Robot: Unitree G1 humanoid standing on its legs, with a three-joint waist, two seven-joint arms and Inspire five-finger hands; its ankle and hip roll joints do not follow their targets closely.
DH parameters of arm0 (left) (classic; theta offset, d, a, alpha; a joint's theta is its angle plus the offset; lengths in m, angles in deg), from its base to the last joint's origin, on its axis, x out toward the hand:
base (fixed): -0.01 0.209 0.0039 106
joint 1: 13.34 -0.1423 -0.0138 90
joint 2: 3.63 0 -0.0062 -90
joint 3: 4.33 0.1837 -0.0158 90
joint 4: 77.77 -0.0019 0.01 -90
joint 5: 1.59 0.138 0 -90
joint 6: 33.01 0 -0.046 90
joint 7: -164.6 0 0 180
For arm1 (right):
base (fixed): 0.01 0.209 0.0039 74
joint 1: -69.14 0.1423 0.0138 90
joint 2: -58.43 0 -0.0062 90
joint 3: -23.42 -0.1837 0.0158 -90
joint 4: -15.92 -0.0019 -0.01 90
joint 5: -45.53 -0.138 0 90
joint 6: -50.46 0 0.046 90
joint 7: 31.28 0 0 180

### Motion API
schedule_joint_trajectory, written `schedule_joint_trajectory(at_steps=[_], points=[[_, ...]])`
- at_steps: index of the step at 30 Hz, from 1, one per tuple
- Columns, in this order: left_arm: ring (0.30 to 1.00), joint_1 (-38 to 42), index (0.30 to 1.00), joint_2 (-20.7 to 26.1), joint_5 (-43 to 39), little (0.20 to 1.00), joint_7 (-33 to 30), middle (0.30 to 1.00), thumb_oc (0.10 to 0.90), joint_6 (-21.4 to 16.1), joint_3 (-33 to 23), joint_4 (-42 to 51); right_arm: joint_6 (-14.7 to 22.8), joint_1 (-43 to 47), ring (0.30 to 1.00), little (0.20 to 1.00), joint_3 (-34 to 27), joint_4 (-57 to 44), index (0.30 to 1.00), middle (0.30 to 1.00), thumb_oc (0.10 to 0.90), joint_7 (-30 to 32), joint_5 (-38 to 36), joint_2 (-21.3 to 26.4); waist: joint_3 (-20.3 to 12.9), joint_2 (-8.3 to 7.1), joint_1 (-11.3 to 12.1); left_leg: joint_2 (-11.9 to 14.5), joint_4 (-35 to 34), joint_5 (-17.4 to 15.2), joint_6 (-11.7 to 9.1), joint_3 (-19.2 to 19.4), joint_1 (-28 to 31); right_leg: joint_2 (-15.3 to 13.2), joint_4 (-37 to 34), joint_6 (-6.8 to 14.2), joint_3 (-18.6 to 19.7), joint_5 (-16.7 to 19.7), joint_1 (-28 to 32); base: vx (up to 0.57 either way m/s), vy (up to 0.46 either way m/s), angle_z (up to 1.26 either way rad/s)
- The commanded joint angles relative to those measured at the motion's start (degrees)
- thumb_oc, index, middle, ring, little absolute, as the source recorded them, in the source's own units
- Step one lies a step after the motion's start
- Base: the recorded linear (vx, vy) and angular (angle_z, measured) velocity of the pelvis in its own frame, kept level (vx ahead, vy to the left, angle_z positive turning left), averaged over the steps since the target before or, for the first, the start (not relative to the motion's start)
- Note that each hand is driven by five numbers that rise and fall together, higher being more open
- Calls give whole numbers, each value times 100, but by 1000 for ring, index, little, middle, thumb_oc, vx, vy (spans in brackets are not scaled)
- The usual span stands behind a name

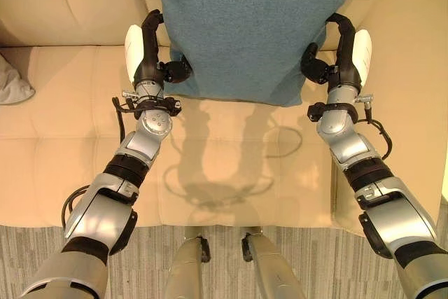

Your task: Pick up all the scattered cushions and arrange them neatly on the sofa.

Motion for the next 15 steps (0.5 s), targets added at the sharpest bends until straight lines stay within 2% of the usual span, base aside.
schedule_joint_trajectory(at_steps=[1,2,3,4,5,7,10,15], points=[[900,28,900,137,39,900,-3,900,800,-476,-107,489,470,-153,900,900,-116,-323,900,900,800,-4,60,-73,-697,-154,-14,-280,10,-1090,-39,274,278,20,45,751,184,-685,-120,59,4,0],[900,-489,900,99,28,900,84,900,800,-474,-321,721,469,-536,900,900,-278,-556,900,900,800,-89,121,-61,-761,-151,-21,-269,10,-1131,-26,298,353,26,45,745,196,-710,-64,46,4,-2],[900,-491,900,99,29,900,84,900,800,-473,-321,723,468,-538,900,900,-278,-557,900,900,800,-89,122,-61,-763,-151,-21,-268,10,-1131,-26,298,353,26,45,745,197,-710,-65,72,7,-2],[900,-1056,900,45,-13,900,189,900,800,-473,-589,867,474,-985,900,900,-451,-867,900,900,800,-220,241,-15,-825,-153,-33,-258,10,-1161,-16,312,430,36,45,731,208,-732,-5,39,4,-1],[900,-1077,900,42,-10,900,190,900,800,-468,-591,880,467,-1007,900,900,-453,-884,900,900,800,-221,245,-15,-837,-152,-32,-258,10,-1163,-16,312,432,37,45,731,208,-733,-3,59,3,-1],[900,-1680,900,22,-13,900,339,900,800,-470,-849,1036,486,-1586,900,900,-635,-1180,900,900,800,-383,389,55,-901,-150,-49,-249,10,-1195,-5,334,516,39,45,718,204,-762,84,64,-2,-6],[900,-2715,900,141,-13,900,706,900,800,-419,-1338,1086,493,-2702,900,900,-1020,-1569,900,900,800,-767,501,118,-1088,-161,-90,-225,10,-1272,25,371,695,34,45,708,161,-810,258,79,-4,-12],[900,-3761,900,361,-262,900,1230,900,800,-391,-1826,916,519,-3902,900,900,-1459,-1674,900,900,800,-1313,319,247,-1253,-181,-167,-203,10,-1358,57,394,1044,13,45,723,91,-885,633,72,-10,-5]])
